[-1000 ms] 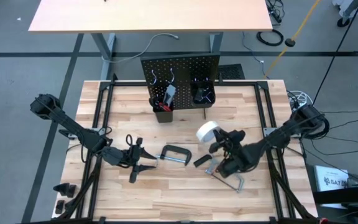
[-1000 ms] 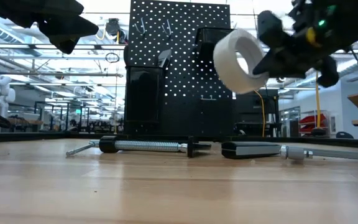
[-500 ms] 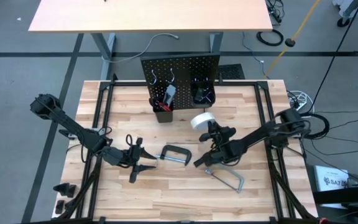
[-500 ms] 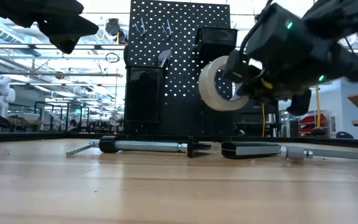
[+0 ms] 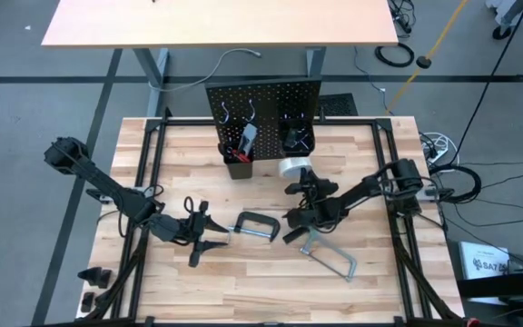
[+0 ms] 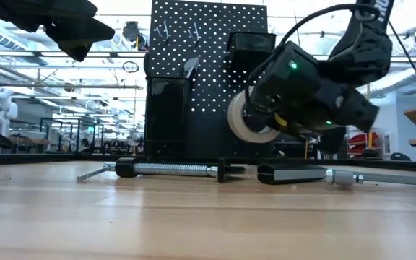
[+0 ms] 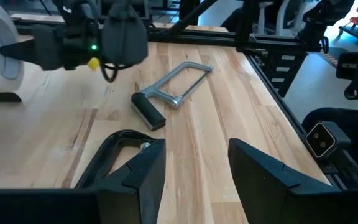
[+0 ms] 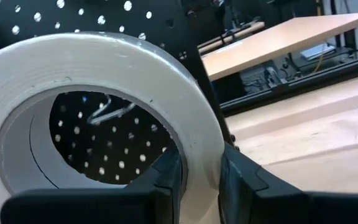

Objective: Hang tools onto peg board
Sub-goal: Hang the white tape on the pegboard

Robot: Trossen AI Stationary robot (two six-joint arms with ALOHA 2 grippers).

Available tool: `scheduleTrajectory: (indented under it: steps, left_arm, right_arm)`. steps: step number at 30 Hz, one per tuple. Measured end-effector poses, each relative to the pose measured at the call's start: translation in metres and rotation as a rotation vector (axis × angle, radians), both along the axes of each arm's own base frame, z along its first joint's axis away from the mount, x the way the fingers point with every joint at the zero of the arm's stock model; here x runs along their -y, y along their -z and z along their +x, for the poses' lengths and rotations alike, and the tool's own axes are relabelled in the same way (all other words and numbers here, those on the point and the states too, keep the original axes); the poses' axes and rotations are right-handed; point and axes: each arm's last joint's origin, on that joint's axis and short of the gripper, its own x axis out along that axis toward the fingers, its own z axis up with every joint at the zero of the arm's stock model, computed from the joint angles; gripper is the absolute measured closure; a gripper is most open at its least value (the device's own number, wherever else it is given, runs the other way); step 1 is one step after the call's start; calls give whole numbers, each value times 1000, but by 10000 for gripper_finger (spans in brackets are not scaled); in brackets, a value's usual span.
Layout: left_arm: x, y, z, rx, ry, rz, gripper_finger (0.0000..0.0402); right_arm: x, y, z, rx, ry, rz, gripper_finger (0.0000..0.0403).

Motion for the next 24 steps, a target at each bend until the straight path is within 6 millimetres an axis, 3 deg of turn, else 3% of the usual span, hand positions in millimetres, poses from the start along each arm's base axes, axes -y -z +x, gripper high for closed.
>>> scheduleTrajectory:
  steps: [13,24]
  left_arm:
    - [0,0,0,2,-9,3,224]
    - [0,0,0,2,-8,3,224]
  right_arm:
    - [28,-17,23,-76,22,29,340]
    - [48,-19,25,-196,49,32,340]
